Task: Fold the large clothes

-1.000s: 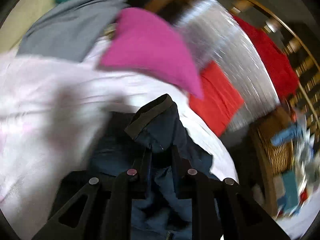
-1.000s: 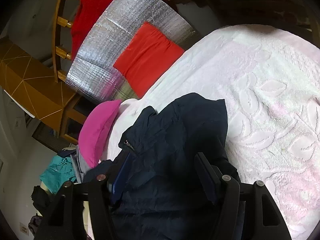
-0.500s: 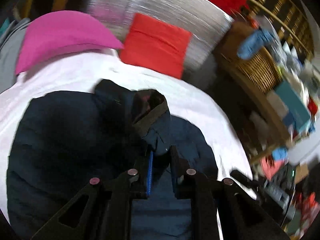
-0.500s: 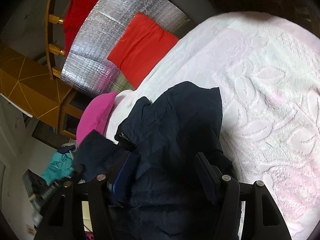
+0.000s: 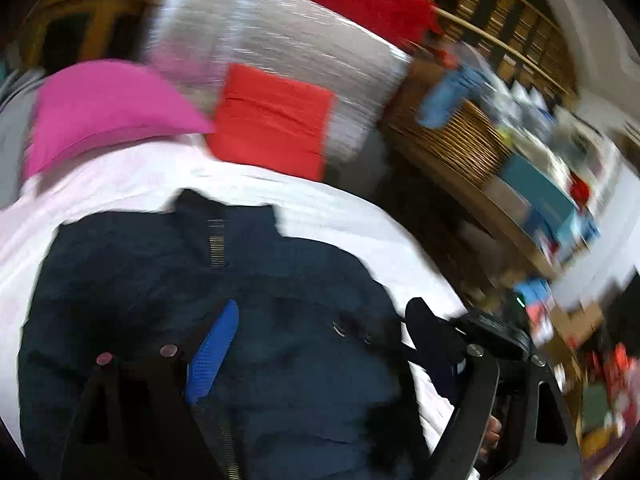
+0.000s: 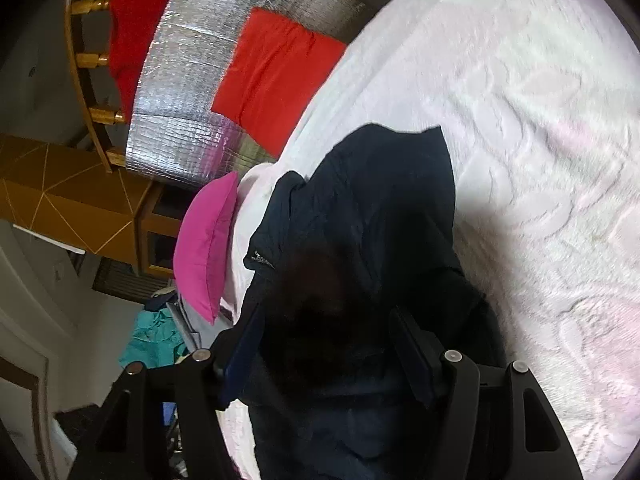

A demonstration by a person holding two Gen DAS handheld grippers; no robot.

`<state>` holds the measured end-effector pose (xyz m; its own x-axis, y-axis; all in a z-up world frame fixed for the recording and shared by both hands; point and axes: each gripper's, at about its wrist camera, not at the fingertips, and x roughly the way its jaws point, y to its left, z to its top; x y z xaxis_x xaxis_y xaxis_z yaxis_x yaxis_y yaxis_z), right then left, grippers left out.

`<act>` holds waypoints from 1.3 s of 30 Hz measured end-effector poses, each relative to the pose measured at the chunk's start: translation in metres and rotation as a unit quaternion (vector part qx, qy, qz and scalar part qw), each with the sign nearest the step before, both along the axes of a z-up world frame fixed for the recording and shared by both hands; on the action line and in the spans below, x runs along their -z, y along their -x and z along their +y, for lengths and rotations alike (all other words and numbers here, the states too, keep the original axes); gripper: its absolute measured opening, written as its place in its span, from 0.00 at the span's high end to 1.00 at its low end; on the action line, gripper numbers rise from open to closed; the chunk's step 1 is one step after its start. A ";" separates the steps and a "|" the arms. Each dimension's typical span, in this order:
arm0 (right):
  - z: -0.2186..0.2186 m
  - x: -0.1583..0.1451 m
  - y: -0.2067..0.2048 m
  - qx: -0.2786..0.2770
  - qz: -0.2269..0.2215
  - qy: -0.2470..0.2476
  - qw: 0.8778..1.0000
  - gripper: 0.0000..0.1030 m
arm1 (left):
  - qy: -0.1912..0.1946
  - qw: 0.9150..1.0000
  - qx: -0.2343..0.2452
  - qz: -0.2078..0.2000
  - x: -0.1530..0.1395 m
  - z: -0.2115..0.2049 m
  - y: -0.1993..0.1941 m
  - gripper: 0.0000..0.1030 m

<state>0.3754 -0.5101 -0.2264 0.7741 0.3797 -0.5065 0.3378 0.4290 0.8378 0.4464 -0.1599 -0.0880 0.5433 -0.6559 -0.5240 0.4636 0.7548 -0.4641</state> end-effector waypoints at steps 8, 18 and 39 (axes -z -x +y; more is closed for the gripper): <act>0.005 0.024 -0.013 -0.005 0.030 -0.014 0.999 0.33 | -0.066 0.970 -0.203 0.115 0.066 0.085 -0.057 0.17; 0.041 0.018 -0.029 -0.064 0.024 0.072 0.995 0.72 | -0.123 0.932 -0.275 0.202 0.112 0.130 -0.085 0.17; 0.014 -0.017 -0.012 0.011 0.015 0.205 0.979 0.33 | -0.183 0.943 -0.264 0.092 0.063 0.088 -0.072 0.17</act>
<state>0.3878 -0.4964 -0.2090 0.7622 0.1239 -0.6353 0.3722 0.7191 0.5868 0.5186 -0.0721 -0.1511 0.6218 -0.0775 -0.7793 -0.0834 0.9829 -0.1643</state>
